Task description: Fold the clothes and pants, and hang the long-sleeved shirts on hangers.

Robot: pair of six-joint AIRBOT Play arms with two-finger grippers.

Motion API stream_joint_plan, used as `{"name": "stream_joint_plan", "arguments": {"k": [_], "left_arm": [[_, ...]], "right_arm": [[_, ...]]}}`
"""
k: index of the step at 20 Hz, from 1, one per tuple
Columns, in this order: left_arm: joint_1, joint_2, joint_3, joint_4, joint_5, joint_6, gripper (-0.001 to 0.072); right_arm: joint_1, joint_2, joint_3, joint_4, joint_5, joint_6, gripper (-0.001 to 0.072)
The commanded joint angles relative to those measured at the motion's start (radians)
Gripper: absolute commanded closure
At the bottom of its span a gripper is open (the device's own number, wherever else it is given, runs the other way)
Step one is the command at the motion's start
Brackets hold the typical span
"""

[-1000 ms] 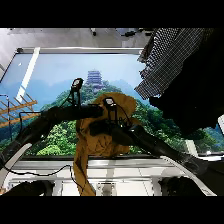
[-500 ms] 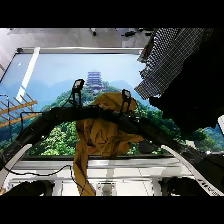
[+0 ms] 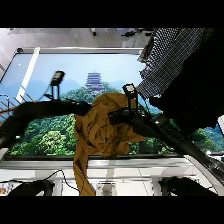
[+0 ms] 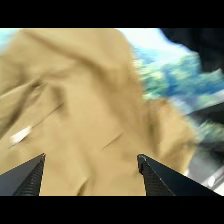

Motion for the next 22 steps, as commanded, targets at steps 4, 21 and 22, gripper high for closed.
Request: {"name": "stream_joint_plan", "arguments": {"k": [4,21,22], "left_arm": [[0.278,-0.08,-0.1,-0.027,0.216,0.122,0.0024],[0.224,-0.339,-0.15,-0.119,0.103,0.166,0.0326],[0.221,-0.34,-0.15,-0.119,0.103,0.166,0.0359]], "right_arm": [[-0.166,-0.061,0.007,0.274,-0.126,-0.311,0.0242],[-0.176,-0.557,0.386,0.453,-0.315,-0.432,0.0242],[-0.175,-0.566,0.394,0.478,-0.33,-0.459,0.0242]]}}
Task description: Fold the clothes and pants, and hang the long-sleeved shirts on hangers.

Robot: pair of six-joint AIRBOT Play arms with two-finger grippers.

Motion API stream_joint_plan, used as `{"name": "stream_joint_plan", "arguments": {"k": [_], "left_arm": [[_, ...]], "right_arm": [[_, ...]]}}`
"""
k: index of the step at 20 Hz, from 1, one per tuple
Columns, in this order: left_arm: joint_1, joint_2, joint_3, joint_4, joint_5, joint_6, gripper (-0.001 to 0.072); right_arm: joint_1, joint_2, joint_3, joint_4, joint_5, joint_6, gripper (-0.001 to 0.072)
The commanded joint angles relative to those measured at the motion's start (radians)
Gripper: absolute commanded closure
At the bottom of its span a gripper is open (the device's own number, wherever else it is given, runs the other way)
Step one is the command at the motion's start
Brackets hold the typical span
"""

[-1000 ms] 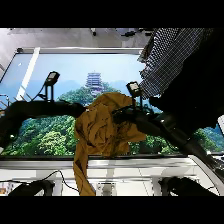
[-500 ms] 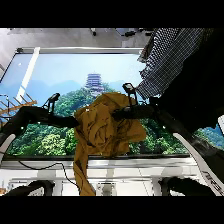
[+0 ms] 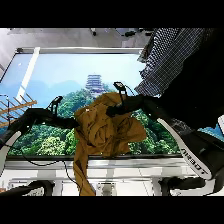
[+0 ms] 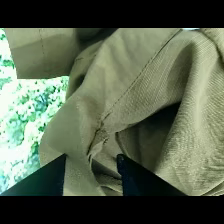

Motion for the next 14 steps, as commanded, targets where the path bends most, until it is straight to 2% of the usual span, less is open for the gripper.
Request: {"name": "stream_joint_plan", "arguments": {"k": [1,2,3,4,5,7,10,14], "left_arm": [[-0.007,-0.008,0.0,-0.002,-0.013,-0.006,0.0365],[-0.007,-0.008,0.0,-0.002,-0.013,-0.006,0.0431],[-0.006,-0.008,0.0,-0.002,-0.013,-0.006,0.0595],[-0.006,-0.008,0.0,-0.002,-0.013,-0.006,0.0675],[-0.006,-0.008,0.0,-0.002,-0.014,-0.006,0.0676],[-0.002,-0.007,0.0,-0.002,-0.016,-0.009,0.0676],[0.031,0.045,0.006,-0.002,-0.037,-0.037,0.0676],[0.085,0.243,0.154,-0.002,-0.05,-0.06,0.0676]], "right_arm": [[0.001,-0.047,0.04,0.059,-0.048,-0.053,0.0243],[0.001,-0.056,0.046,0.071,-0.053,-0.056,0.0262],[0.001,-0.063,0.047,0.075,-0.052,-0.055,0.0332],[0.001,-0.07,0.047,0.075,-0.056,-0.047,0.0461],[0.001,-0.074,0.047,0.073,-0.055,-0.046,0.0683],[-0.002,-0.068,0.049,0.071,-0.06,-0.038,0.0675],[-0.034,-0.016,0.126,0.053,-0.17,-0.039,0.0675],[-0.118,0.14,0.327,0.016,-0.223,-0.041,0.0677]]}}
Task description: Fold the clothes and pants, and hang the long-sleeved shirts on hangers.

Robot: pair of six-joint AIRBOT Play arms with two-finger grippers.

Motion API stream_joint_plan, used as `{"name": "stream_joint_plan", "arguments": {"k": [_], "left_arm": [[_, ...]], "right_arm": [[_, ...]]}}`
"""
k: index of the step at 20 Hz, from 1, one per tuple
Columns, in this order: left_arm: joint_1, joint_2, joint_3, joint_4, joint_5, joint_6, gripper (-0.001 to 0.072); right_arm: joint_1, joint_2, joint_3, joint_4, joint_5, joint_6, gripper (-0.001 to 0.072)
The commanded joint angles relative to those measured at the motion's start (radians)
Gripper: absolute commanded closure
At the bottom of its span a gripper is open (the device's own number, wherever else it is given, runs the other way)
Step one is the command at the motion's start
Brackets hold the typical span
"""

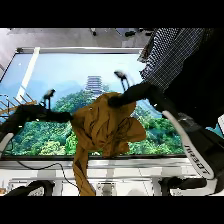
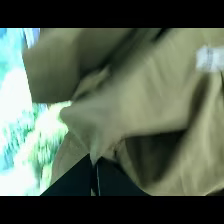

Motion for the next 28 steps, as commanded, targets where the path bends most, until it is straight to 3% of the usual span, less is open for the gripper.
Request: {"name": "stream_joint_plan", "arguments": {"k": [1,8,11,14,20,23,26,27,28], "left_arm": [[0.034,0.163,0.151,0.0,-0.031,-0.016,0.0677],[0.034,0.329,0.808,0.049,-0.091,-0.013,0.0677],[0.034,0.329,1.03,0.06,-0.091,-0.007,0.0677],[0.034,0.336,1.121,0.074,-0.058,-0.012,0.0677],[0.034,0.272,1.01,0.077,0.336,-0.165,0.0677],[0.033,0.25,0.745,0.088,0.317,-0.177,0.0677],[0.033,0.25,0.421,0.108,0.192,-0.172,0.0677],[0.033,0.25,0.404,0.107,0.185,-0.169,0.0677],[0.021,0.25,0.217,0.105,0.103,-0.165,0.0677]], "right_arm": [[-0.07,0.129,0.184,-0.022,-0.057,-0.002,0.0677],[-0.114,0.355,0.603,-0.048,-0.052,-0.083,0.0677],[-0.114,0.465,0.618,-0.044,-0.036,-0.11,0.0677],[-0.114,0.541,0.612,-0.038,-0.109,-0.094,0.0677],[-0.114,0.546,0.426,-0.098,-0.322,0.064,0.0677],[-0.115,0.517,0.231,-0.15,-0.292,0.083,0.0677],[-0.114,0.472,0.023,-0.141,-0.24,0.082,0.0676],[-0.114,0.47,0.018,-0.141,-0.238,0.082,0.0676],[-0.114,0.428,-0.099,-0.132,-0.219,0.081,0.0676]]}}
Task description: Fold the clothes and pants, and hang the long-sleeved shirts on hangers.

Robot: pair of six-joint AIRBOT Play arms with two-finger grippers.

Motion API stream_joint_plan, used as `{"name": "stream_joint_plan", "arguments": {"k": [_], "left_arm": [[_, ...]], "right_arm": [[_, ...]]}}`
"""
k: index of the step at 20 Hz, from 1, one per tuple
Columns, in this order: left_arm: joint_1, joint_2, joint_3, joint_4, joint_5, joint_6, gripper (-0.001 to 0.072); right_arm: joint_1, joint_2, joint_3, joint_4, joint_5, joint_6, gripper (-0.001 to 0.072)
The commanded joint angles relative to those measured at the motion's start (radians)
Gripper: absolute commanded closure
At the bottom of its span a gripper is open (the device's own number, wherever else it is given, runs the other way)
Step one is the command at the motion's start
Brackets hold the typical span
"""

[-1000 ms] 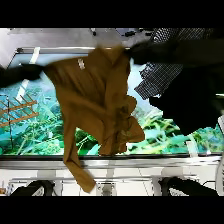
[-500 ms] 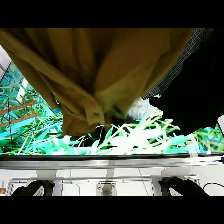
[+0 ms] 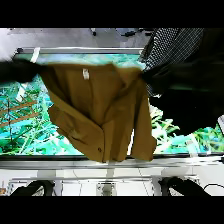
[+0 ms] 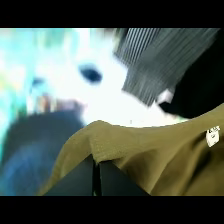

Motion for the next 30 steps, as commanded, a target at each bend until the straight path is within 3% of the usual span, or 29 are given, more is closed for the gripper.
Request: {"name": "stream_joint_plan", "arguments": {"k": [1,5,12,13,14,15,21,25,30], "left_arm": [[-0.021,-0.003,-0.36,0.008,-0.148,-0.002,0.0677],[-0.102,-0.003,-0.589,0.006,-0.296,0.02,0.0677],[-0.161,-0.003,-0.616,0.0,-0.504,0.02,0.0659],[-0.15,-0.002,-0.615,0.0,-0.516,0.02,0.0526],[-0.136,-0.001,-0.61,0.0,-0.513,0.019,0.0281],[-0.118,0.003,-0.6,-0.001,-0.502,0.019,0.0138],[0.109,0.127,-0.553,0.026,-0.392,0.019,0.0136],[0.394,0.142,-0.554,0.124,-0.291,0.019,0.0136],[0.717,0.121,-0.555,0.275,-0.298,0.019,0.0136]], "right_arm": [[0.0,-0.069,-0.222,0.017,0.031,0.002,0.0676],[0.046,-0.128,-0.359,0.039,0.077,-0.053,0.0677],[0.139,-0.137,-0.364,0.036,0.183,-0.074,0.0677],[0.138,-0.137,-0.364,0.034,0.208,-0.072,0.0677],[0.131,-0.137,-0.364,0.034,0.241,-0.067,0.0677],[0.128,-0.137,-0.364,0.032,0.275,-0.051,0.0677],[0.124,-0.137,-0.364,0.028,0.417,-0.016,0.0676],[0.124,-0.137,-0.364,0.028,0.423,-0.016,0.0676],[0.124,-0.137,-0.364,0.03,0.406,-0.016,0.0676]]}}
